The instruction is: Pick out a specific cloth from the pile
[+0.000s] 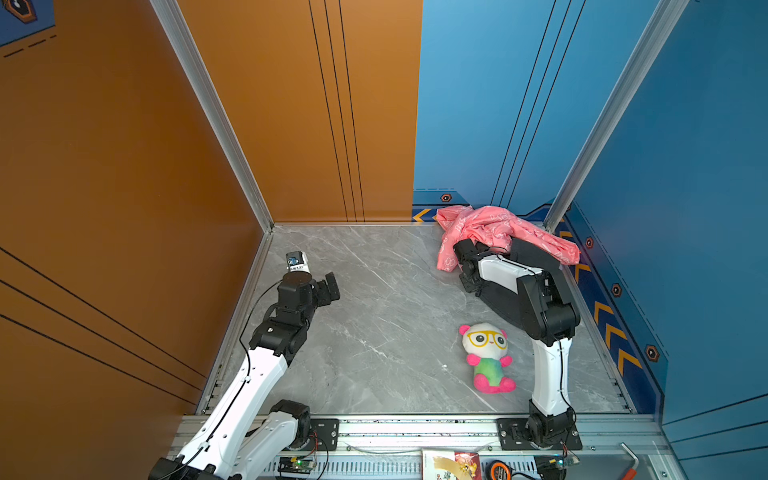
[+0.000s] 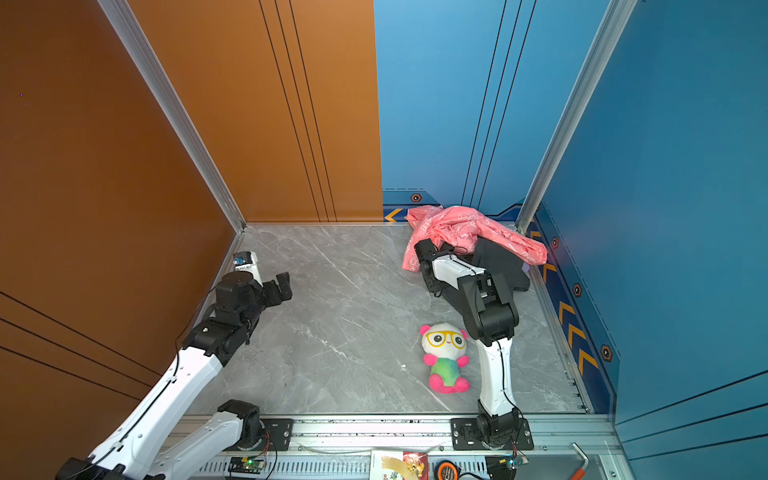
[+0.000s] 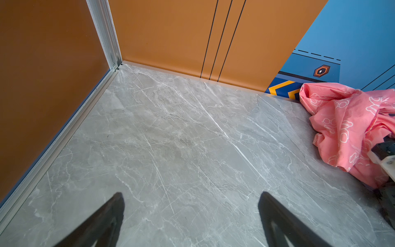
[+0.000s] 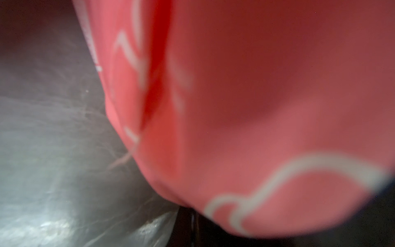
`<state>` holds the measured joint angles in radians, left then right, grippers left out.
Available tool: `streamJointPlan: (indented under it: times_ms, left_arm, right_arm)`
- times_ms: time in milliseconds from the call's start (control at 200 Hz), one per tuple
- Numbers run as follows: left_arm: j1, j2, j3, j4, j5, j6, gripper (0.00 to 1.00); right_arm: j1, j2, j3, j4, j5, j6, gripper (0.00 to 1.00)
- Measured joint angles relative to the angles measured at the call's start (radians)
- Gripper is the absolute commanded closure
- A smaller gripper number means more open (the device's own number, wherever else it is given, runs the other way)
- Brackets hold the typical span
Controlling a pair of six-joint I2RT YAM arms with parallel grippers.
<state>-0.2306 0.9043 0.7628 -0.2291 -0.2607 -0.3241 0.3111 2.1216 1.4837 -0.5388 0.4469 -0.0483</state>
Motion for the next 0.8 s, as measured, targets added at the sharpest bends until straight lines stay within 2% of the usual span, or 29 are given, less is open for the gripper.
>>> streamJointPlan:
  times_ms: [135,450,801]
  left_arm:
    - [0.0,0.0,-0.001,0.0,0.0,-0.006,0.02]
    - [0.0,0.0,-0.008,0.004,0.0,-0.014,0.02]
    - [-0.006,0.0,-0.011,0.027,0.0,-0.018,0.02]
  right_arm:
    - [-0.007,-0.027,0.0,-0.002,-0.025,0.005,1.0]
    - [-0.038,-0.196,0.024,-0.002,-0.1,0.031,1.0]
    - [-0.044,-0.265,0.093,-0.004,-0.139,0.047,1.0]
